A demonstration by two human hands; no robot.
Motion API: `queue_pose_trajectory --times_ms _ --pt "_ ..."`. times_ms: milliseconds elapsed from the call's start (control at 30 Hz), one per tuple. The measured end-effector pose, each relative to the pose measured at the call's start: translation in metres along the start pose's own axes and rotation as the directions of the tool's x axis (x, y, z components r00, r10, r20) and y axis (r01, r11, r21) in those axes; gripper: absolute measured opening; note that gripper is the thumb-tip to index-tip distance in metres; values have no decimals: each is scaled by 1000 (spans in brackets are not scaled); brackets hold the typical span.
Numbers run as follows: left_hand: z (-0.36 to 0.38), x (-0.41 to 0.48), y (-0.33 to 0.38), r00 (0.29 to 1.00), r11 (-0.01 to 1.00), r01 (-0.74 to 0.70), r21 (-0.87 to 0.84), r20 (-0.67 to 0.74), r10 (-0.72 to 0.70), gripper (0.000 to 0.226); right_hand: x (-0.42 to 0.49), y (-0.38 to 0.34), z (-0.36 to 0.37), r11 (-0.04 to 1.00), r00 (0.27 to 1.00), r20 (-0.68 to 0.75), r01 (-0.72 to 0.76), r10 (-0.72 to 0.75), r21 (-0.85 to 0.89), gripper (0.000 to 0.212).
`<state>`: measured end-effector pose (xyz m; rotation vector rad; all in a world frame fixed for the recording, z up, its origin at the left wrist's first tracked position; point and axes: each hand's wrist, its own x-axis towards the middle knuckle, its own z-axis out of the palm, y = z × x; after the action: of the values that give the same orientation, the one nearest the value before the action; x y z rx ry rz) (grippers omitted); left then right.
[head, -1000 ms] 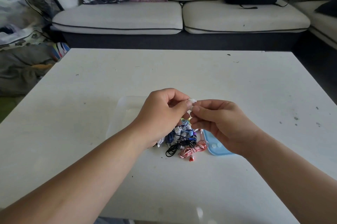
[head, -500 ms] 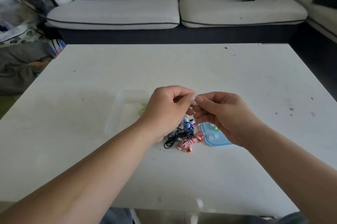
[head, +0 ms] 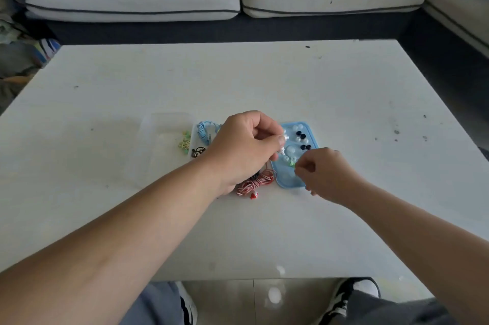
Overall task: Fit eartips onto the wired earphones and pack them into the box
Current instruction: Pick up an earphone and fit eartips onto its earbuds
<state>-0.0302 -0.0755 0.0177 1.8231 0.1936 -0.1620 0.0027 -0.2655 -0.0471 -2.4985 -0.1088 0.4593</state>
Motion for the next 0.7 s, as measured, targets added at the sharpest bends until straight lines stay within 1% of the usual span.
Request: queue_pose_trajectory --times_ms 100,233,433,533,567,600,633,667,700 --pt "2 -1 0 1000 1000 27 -11 14 -27 4 4 5 7 999 999 -15 47 -48 -22 13" --pt "1 -3 1 999 998 36 -45 4 -36 4 10 5 15 993 994 -24 109 -111 -53 13" --pt "-1 -2 3 999 997 29 -69 -11 -30 8 12 10 20 979 991 1 134 -135 -151 16" --pt "-2 -2 5 999 996 27 -86 -44 -31 8 8 9 19 978 992 0 127 -128 -165 18" --pt "-2 -3 5 998 995 31 -92 -56 -36 8 7 6 16 983 993 -13 117 -120 -144 21" --pt "-3 -4 5 997 995 36 -98 -68 -43 7 4 2 11 992 995 -31 97 -100 -87 24" --pt "-3 -5 6 995 994 41 -99 -82 -49 7 2 -4 4 998 996 -53 66 -65 15 25" --pt "-4 -6 6 994 995 41 -95 -98 -50 7 -2 -12 -3 986 997 -75 31 -19 161 21" --pt "-5 -7 6 992 995 39 -88 -112 -49 7 -6 -20 -11 943 996 -83 -9 39 333 16"
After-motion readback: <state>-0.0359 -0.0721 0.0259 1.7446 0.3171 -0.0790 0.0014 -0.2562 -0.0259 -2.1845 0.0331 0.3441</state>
